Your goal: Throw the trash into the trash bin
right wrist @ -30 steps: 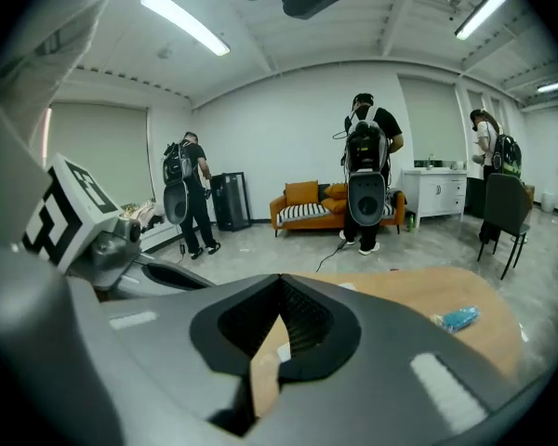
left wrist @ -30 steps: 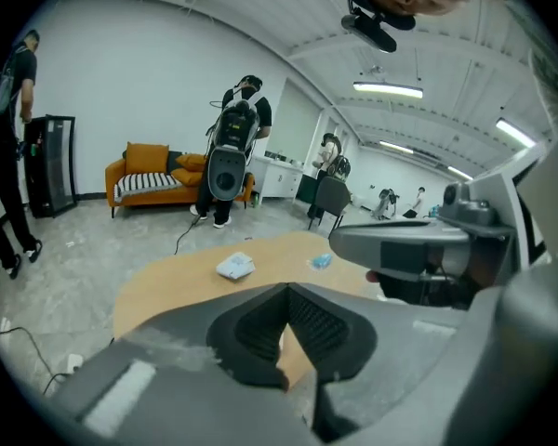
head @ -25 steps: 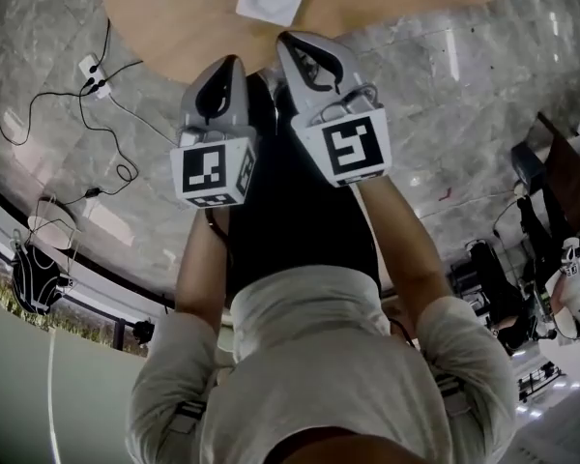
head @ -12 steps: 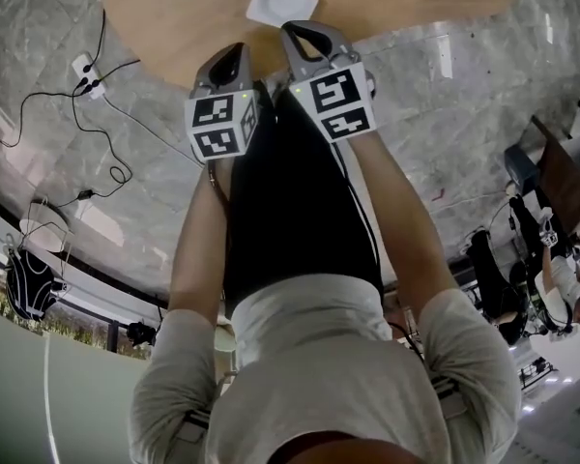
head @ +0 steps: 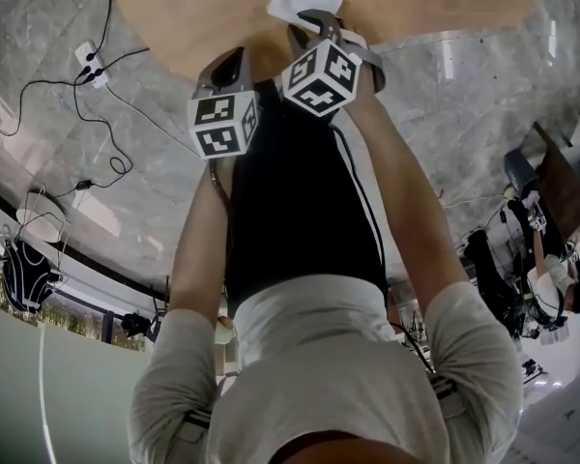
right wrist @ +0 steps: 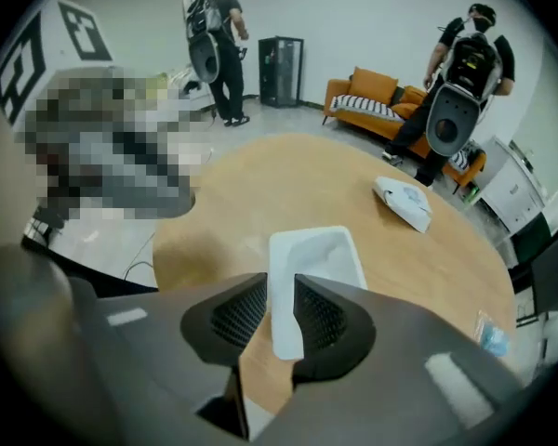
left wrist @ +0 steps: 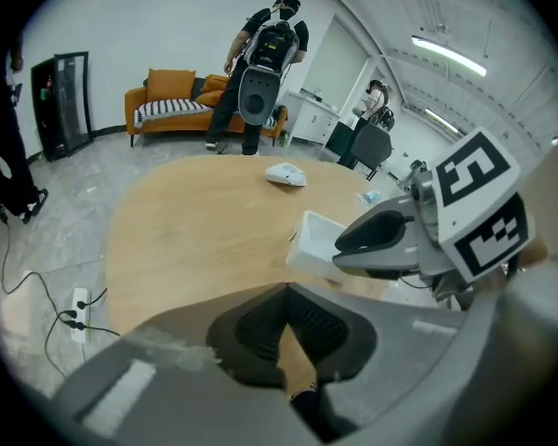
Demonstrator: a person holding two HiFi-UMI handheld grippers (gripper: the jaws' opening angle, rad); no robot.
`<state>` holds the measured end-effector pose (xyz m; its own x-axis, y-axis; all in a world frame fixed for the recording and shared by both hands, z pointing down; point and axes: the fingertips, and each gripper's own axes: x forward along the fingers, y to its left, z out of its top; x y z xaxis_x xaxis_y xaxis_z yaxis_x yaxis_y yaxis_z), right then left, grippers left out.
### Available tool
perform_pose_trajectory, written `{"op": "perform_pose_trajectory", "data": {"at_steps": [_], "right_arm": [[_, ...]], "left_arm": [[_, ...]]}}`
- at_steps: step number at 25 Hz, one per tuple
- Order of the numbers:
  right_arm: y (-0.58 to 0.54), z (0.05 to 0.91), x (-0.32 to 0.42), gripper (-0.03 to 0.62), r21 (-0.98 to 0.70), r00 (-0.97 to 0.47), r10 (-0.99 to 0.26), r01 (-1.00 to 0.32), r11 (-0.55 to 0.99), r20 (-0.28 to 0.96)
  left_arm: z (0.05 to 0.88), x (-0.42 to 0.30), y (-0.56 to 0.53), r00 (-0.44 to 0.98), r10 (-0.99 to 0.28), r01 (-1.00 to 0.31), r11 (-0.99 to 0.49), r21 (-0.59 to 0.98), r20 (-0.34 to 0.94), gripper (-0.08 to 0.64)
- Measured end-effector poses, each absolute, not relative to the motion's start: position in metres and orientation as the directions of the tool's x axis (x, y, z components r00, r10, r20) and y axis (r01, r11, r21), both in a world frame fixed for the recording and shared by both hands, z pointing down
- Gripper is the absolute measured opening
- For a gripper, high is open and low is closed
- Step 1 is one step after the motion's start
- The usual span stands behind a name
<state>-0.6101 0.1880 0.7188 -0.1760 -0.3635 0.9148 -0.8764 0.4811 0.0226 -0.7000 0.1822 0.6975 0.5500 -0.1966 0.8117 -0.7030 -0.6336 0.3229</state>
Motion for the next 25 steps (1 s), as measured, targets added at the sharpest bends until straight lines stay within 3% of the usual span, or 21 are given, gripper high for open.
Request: {"op": "perform_pose_trajectory", "data": {"at_steps": [5,9,14,25], "right_arm": [[0.188,0.744,-0.614,0.097,0.068,-0.11,-0.269,-0.815,0.575,0.957],[0.185,0.746,-0.613,0.054,0.15,-0.045,-0.282,-0.762,0.63,0.958],[0.183,0.697,-0.606,0.052,0.089,-0.098,-0.335,-0.861,0.5,0.937],[0.161,0.497,-0.584,0.052,0.059,-0.101,-0.574,-0.966,0.254,0.813]], "left_arm": [[0.701,-0.707,0.186,0.555,-0.184,-0.705,-0.621,0.342,0.811,0.018],[0.691,-0.71,0.192,0.577,-0.168,-0.697,-0.611,0.374,0.799,0.018],[0.663,-0.699,0.191,0.593,-0.178,-0.688,-0.62,0.378,0.786,0.018],[0.52,-0.649,0.153,0.676,-0.254,-0.633,-0.68,0.369,0.691,0.018]]}}
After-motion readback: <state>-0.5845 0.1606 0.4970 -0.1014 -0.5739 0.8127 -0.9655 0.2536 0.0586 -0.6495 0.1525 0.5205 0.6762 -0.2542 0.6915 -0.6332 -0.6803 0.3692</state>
